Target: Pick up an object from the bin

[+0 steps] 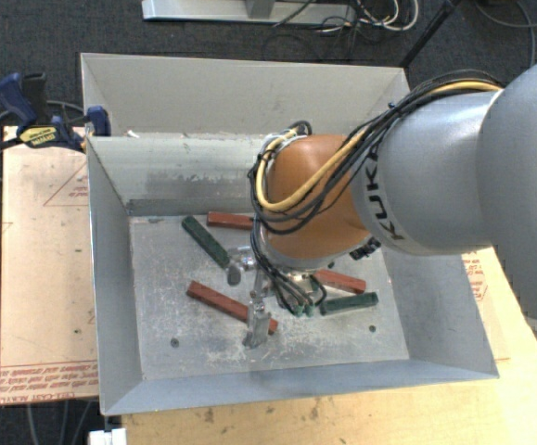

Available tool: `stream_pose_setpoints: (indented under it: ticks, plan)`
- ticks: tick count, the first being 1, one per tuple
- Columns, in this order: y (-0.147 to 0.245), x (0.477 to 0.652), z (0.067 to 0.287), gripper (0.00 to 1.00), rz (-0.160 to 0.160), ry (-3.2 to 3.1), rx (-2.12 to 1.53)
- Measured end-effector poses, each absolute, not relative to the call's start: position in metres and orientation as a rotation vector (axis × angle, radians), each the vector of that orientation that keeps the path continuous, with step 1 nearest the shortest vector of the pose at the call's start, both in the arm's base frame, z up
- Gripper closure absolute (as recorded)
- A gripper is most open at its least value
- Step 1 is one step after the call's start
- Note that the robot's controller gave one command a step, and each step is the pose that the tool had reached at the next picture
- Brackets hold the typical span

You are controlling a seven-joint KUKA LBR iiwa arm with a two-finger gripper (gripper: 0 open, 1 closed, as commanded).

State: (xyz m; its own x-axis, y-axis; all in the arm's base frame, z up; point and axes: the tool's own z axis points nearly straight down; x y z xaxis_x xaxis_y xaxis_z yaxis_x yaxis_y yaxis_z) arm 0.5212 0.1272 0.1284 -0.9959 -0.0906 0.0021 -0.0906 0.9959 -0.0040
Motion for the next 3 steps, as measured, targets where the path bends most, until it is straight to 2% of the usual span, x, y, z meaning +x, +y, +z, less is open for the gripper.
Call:
stream_pose_setpoints:
  ticks: [1, 2, 3]
  plan:
    - [0.131, 0.567, 0.068, 0.00, -0.002, -3.124, 0.347]
    - [0.132, 0.567, 0.071, 1.00, -0.004, -3.125, 0.346]
    - [0.150, 0.585, 0.180, 1.00, -0.005, -3.139, 0.298]
